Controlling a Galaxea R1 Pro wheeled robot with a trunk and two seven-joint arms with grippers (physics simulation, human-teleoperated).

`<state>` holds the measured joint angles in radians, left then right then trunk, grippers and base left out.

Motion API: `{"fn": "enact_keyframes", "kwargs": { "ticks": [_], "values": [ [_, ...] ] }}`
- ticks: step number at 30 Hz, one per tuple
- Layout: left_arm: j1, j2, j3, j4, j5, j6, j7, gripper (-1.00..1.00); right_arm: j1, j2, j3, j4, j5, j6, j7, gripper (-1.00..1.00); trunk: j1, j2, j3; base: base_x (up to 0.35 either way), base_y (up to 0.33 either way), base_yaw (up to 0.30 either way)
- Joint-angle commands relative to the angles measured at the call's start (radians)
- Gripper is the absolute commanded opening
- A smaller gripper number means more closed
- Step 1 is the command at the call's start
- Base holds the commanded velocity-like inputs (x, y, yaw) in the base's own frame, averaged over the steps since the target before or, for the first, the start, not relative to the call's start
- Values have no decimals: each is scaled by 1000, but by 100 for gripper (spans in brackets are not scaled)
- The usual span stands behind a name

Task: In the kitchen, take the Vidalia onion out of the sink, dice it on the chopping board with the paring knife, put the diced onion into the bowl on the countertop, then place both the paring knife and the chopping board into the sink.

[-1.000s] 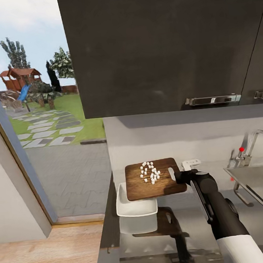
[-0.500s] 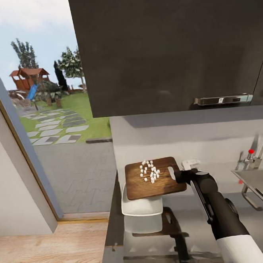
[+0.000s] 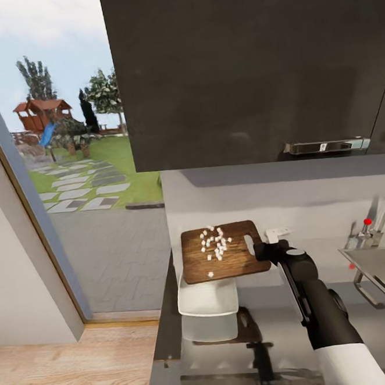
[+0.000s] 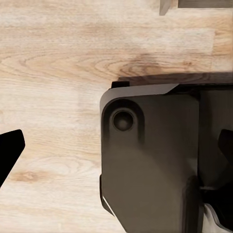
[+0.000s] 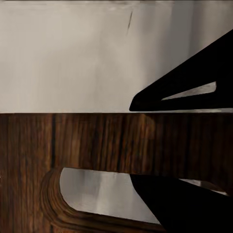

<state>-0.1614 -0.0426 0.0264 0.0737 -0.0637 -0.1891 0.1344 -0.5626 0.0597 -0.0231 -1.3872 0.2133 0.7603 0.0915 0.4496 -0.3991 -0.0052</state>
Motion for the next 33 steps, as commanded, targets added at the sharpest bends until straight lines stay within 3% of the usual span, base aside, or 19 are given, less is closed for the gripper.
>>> {"fn": "enact_keyframes", "kwargs": {
  "ticks": [1,7,33],
  "values": [
    [-1,0,3,5,-7,-7,5,100,0,-5,-3,-1,6,-2,9,-100,0,-1,-1,0,0,0],
    [-2,0,3,5,-7,-7,5,100,0,-23,-6,-1,6,-36,5,-100,0,-1,-1,0,0,0],
    [-2,0,3,5,-7,-7,5,100,0,-24,-7,-9,6,-44,4,-100,0,-1,-1,0,0,0]
  ]
}}
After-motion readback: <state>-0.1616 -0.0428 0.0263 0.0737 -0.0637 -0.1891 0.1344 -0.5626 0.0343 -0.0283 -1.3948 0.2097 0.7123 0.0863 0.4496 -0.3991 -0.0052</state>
